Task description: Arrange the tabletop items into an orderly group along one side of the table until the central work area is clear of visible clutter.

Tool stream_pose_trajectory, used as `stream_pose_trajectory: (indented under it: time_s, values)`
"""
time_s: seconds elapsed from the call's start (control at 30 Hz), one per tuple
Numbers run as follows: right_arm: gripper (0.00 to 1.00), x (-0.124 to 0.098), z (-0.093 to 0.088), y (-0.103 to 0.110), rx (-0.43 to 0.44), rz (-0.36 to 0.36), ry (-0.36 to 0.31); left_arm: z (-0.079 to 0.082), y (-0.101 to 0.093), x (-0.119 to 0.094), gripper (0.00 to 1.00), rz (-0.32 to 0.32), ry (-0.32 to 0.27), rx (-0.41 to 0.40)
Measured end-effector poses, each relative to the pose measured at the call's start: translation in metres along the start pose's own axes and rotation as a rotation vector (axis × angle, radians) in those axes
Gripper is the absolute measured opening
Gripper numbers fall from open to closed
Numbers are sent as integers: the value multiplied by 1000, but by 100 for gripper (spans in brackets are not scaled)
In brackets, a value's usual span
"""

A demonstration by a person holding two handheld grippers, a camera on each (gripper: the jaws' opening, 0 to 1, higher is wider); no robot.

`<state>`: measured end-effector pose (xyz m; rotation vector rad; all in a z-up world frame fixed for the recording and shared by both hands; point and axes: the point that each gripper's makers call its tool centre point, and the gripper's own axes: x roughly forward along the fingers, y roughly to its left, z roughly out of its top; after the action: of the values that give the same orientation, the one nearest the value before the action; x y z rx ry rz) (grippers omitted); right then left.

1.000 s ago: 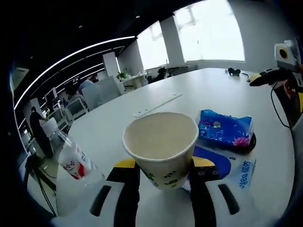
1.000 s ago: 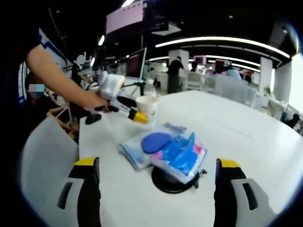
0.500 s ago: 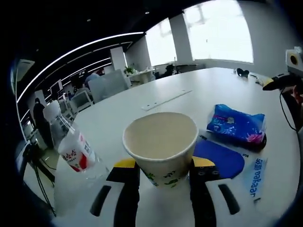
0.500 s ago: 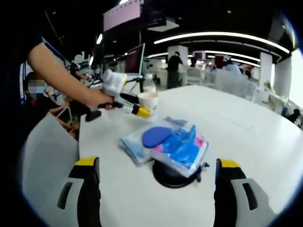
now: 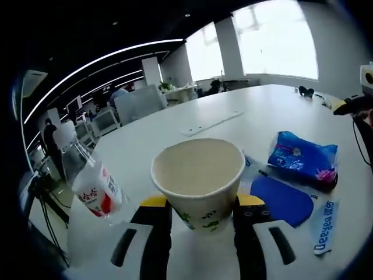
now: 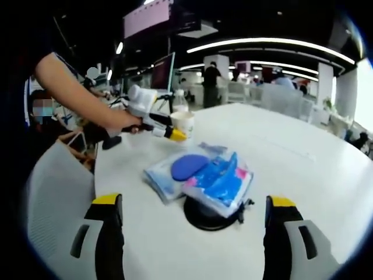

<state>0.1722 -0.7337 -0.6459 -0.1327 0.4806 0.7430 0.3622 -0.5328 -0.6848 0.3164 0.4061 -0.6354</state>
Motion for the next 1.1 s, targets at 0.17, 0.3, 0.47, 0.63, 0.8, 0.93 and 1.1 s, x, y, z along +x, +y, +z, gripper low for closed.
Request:
stream_pose_trajectory:
  time_s: [0.17,0.3,0.47,0.63,0.8,0.93,1.1]
  values:
    - [100,0,-3,0,4,-2,6,-4,5,4,41,15,11,-6]
    - [100,0,-6,0,7,-3,15,-10,13,7,41,33,24,-22]
    - [100,-2,-1,-5,27,-16,-1,-14,20,9,41,51,31,-42]
    - [100,-4,8,-15,79,-37,-44,-18,27,12,41,59,39,-62]
    - [99,-5,9,-20,76,-51,-42,-23,30,17,41,59,53,-73]
    - [99,-3,1,-17,58,-42,-10,-25,33,22,41,63,62,-70]
    - [99,-2,-2,-15,59,-39,1,-27,36,25,41,80,63,-98]
